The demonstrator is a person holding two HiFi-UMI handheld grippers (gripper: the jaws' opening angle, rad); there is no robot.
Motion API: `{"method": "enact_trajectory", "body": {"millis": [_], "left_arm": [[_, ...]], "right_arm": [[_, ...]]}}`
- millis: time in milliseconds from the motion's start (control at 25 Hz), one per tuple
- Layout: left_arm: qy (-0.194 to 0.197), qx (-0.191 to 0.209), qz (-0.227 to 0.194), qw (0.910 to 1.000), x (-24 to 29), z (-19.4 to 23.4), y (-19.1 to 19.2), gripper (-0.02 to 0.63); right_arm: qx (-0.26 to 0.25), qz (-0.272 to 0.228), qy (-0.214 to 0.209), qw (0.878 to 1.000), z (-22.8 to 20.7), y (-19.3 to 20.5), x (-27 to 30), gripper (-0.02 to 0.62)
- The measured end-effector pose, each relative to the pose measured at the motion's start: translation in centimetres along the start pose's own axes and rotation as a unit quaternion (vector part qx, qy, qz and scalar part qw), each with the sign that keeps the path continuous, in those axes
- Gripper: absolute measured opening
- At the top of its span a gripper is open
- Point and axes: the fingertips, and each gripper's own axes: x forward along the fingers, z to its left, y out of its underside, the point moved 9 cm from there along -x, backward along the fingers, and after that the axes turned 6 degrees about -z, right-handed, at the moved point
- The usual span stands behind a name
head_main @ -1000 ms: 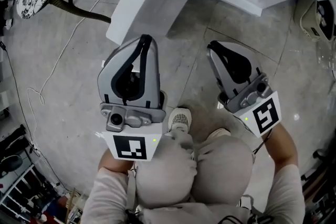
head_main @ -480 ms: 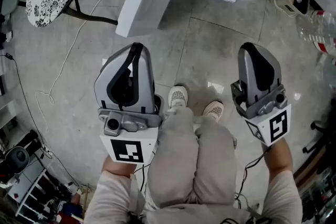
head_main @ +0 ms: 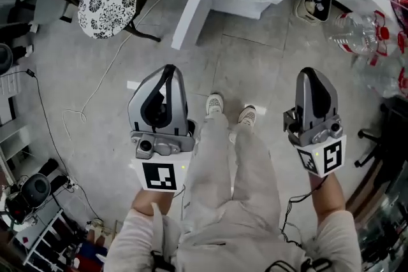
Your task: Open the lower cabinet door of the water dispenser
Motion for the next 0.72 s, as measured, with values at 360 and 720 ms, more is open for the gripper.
{"method": "enact_trajectory", "body": {"millis": [360,720], "left_arm": [[0.003,-0.021,-0.005,0.9998,3.6,3.1,-22.2,0.003],[0.029,-0.031,-0.049,0.9979,5.9,2.1,-32.3,0.003]], "right_arm": [[-0.029,-0.016,0.071,0.997,3.2,-24.3,-2.0,0.031],[-0.054,-0.058,0.133,0.988,4.2,-35.0,-6.7,0.031]]}}
